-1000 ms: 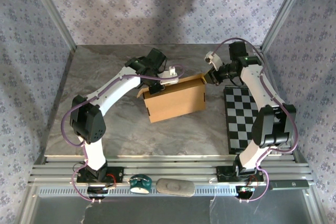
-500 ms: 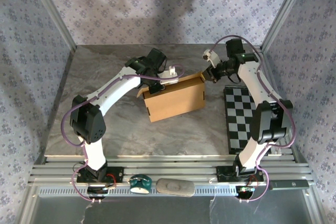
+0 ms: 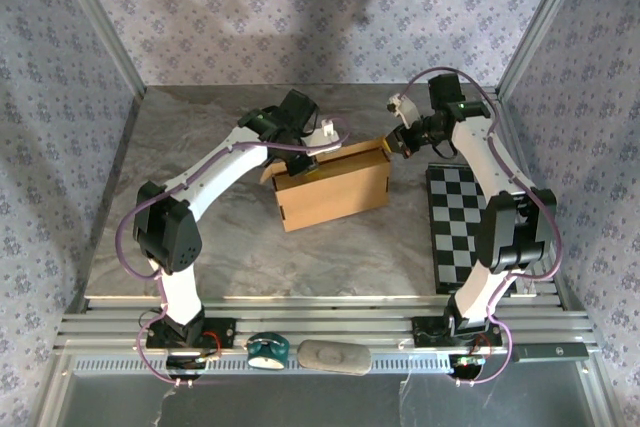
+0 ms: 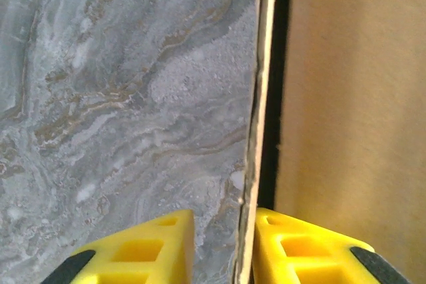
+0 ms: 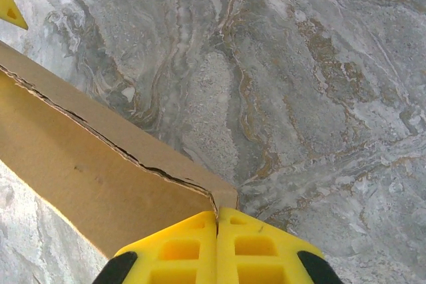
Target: Fold the paper box
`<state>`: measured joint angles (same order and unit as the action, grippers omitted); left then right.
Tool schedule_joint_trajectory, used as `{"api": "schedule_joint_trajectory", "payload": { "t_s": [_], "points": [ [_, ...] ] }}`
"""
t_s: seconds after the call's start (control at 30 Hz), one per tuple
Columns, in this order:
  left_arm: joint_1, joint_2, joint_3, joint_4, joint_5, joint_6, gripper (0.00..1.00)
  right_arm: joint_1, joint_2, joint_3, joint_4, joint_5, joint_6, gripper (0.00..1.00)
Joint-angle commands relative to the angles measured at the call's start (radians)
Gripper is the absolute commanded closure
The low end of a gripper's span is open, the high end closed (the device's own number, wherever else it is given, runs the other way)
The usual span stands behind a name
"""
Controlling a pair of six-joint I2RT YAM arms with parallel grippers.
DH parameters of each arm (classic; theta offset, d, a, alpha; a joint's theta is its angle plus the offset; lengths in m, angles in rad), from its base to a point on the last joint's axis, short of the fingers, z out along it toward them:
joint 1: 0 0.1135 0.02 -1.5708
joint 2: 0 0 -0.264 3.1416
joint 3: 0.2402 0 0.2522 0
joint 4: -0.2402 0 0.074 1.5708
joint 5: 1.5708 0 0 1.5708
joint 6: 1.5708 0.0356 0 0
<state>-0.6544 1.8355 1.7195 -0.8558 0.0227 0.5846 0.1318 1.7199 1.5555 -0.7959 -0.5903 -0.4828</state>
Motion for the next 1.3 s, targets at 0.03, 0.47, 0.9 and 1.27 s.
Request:
{"api": "schedule_joint_trajectory", "payload": {
  "t_s": [0.03,0.47,0.9,1.27],
  "points": [
    [0.001,0.010,0.051,0.059,-0.064,-0.084,0.64,0.009,0.016,0.023,-0.004,-0.002,0.048,1.00],
    [-0.025,-0.047,0.136,0.017,-0.205,-0.367,0.60,0.032,0.040,0.036,-0.001,0.001,0.059,1.00],
    [-0.227,-0.448,-0.302,0.136,0.124,-0.711,0.76,0.029,0.029,0.011,0.007,-0.016,0.060,1.00],
    [-0.233,-0.236,-0.344,0.219,0.119,-0.799,0.77,0.033,0.000,-0.010,0.005,-0.019,0.060,1.00]
  ]
}}
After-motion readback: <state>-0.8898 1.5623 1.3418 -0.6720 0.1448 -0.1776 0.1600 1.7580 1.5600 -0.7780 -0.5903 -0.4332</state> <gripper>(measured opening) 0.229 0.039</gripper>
